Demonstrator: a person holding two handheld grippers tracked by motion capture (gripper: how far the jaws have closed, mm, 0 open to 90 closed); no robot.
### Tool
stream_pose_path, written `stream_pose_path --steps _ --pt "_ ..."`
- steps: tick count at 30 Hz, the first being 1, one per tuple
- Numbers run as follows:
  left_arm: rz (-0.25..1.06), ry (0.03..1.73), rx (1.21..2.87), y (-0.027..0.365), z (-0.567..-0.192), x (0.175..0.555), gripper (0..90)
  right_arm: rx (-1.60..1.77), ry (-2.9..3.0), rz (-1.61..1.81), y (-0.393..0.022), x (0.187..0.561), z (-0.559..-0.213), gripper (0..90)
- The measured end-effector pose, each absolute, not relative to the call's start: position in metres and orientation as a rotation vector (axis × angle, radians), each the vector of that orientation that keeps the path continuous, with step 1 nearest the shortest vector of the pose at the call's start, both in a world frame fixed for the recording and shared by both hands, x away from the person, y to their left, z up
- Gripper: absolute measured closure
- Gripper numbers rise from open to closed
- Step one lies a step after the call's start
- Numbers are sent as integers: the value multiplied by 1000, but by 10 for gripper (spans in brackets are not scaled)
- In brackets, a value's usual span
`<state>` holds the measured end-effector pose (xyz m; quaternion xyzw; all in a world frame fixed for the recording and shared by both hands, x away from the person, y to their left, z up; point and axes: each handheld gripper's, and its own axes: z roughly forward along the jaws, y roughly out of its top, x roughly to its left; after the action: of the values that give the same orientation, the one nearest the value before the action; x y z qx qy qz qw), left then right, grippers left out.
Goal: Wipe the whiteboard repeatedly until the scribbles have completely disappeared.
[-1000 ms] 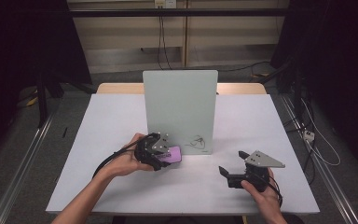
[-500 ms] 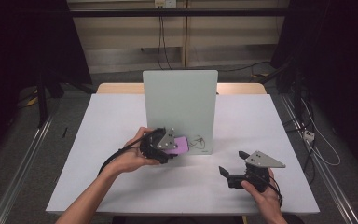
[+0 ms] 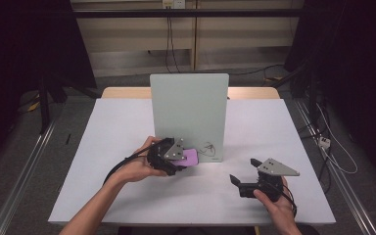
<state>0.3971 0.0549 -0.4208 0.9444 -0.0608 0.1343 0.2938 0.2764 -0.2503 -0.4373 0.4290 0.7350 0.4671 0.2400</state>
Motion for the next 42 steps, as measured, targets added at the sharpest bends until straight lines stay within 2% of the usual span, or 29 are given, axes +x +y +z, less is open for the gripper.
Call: stream_pose_path --steps 5,9,11,16,18,26,29,32,37,42 --pt "307 -173 2610 67 -421 399 411 1174 2011 1284 -251 274 -437 66" --pt "282 -137 2603 73 -422 401 411 1176 2008 1282 -252 275 -437 66" --pt "345 -169 2598 69 -419 398 411 1178 2011 1282 -251 275 -437 67" --pt "487 -110 2484 62 -405 395 411 1179 2012 1279 -251 275 -437 67" --pt "468 -83 2470 65 -404 397 411 1178 2008 1280 -251 275 -437 67" --pt "402 -202 2594 58 -423 392 411 1176 2012 1280 -251 275 -437 67" --pt "399 -206 2593 53 -425 391 410 1178 2011 1280 -251 275 -437 67" --pt "378 -188 2564 53 -423 394 411 1178 2010 1281 -251 275 -437 67" --pt "447 -87 2419 56 -397 401 411 1177 2011 1282 -251 275 -437 67" --pt "489 -48 2357 61 -378 408 411 1177 2012 1283 -251 275 -437 67"
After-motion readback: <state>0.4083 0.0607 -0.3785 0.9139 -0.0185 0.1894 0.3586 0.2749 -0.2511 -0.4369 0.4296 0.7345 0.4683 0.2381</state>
